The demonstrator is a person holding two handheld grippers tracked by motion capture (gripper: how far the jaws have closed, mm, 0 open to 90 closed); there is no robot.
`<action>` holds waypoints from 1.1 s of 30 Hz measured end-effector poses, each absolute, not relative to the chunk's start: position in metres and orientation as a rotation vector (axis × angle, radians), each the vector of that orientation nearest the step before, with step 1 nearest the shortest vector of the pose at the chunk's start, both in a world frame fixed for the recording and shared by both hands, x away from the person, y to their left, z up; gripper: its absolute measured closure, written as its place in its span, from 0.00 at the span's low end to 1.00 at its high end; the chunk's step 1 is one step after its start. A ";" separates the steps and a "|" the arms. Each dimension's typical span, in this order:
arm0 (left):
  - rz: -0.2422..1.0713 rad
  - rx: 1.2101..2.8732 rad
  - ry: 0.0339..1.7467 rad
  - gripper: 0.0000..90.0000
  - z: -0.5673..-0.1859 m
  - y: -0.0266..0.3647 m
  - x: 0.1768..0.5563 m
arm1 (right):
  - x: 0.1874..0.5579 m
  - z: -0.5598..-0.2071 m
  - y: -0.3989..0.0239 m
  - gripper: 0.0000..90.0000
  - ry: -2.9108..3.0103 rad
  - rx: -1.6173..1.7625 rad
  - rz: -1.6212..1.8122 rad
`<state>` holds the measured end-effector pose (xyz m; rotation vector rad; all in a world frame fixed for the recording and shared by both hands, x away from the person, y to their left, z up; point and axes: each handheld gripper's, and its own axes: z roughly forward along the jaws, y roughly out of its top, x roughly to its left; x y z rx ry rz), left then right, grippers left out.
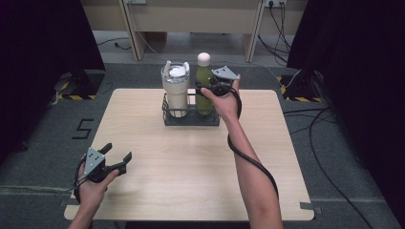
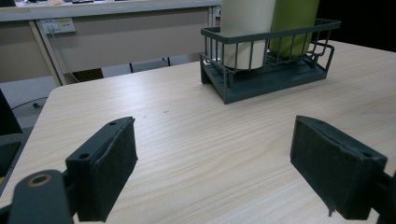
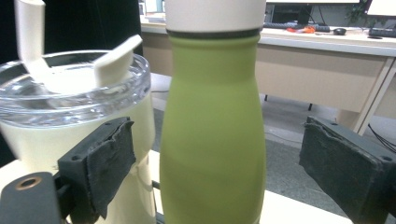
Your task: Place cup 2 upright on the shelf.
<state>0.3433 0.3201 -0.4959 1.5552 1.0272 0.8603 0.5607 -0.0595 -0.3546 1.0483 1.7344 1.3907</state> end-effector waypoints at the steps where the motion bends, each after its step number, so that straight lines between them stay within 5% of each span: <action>1: 0.861 1.555 1.027 0.15 -0.496 0.320 0.343 | 0.559 -0.354 -0.060 0.12 1.734 1.049 1.391; 33: 0.866 1.545 1.045 0.16 -0.496 0.324 0.340 | 0.507 -0.376 -0.093 0.13 1.796 1.076 1.349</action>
